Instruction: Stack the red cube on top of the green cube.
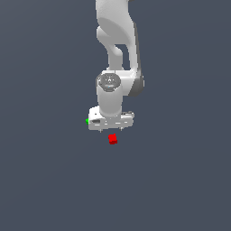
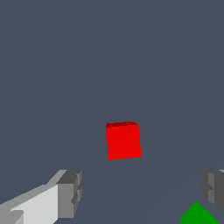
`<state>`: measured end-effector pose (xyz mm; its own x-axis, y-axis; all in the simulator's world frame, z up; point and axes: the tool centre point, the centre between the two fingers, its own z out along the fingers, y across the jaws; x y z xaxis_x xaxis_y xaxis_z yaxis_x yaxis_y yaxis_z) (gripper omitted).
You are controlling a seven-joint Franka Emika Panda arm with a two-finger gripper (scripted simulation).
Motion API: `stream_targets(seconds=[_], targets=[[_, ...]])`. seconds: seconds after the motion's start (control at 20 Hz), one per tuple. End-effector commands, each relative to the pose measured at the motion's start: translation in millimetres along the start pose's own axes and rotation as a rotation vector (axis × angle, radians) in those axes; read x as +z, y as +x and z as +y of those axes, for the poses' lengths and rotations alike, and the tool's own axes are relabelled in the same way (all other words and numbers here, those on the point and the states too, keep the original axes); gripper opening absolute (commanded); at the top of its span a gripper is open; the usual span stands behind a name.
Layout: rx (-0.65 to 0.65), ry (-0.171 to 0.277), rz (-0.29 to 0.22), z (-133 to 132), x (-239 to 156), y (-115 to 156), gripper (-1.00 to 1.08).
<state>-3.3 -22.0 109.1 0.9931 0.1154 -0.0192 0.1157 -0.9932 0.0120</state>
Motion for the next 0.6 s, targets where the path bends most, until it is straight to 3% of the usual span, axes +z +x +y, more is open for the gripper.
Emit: stream_targets(seconds=[0.0, 0.55], targets=[[-0.039, 0.005, 0.009, -2.1, 15.8, 3.0, 1.00], [-0.103, 0.012, 0.021, -5.9, 41.2, 9.1, 1.00]])
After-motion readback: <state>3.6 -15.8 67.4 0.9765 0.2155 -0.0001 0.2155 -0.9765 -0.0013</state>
